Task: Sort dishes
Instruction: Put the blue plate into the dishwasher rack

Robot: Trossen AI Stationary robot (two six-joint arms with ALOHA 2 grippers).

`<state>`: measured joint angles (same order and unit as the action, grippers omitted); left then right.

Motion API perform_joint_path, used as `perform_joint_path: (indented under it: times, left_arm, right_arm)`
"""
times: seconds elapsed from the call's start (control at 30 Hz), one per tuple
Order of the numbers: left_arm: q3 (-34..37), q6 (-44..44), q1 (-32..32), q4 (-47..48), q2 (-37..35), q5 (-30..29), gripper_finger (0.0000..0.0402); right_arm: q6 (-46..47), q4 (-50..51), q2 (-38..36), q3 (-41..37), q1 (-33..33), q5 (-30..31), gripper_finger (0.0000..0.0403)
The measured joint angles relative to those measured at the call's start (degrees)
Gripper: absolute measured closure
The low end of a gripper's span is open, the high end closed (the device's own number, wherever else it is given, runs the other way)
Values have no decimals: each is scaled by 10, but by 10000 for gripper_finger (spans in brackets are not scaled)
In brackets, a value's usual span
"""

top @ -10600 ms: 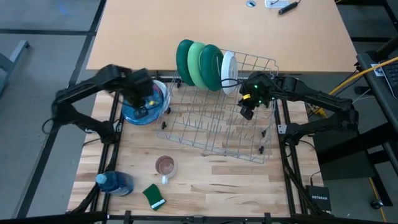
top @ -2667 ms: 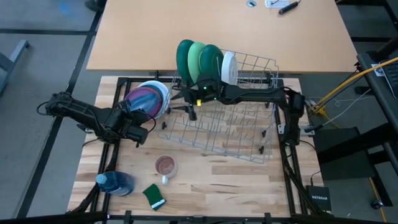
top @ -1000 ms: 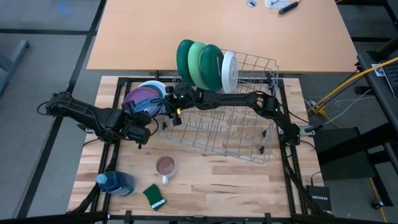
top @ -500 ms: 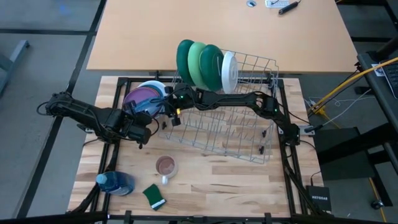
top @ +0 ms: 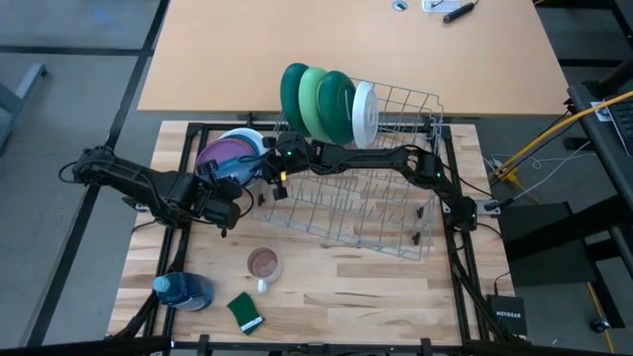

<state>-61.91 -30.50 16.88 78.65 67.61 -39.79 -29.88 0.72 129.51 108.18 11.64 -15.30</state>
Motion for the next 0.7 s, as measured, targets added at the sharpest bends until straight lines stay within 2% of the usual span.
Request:
perform_joint_path:
  times: [0.2,0.3,0.57,0.7]
  left_arm:
    - [0,31,0,1,0,-2,401]
    - [0,42,0,1,0,-5,402]
    - [0,52,0,-4,0,-10,402]
    - [0,72,0,-15,0,-11,402]
  right_arm:
    - [-3,4,1,0,0,-14,355]
    - [-3,4,1,-1,0,-14,357]
    - [7,-5,1,-1,0,-8,316]
    - [40,-9,1,-1,-1,-8,292]
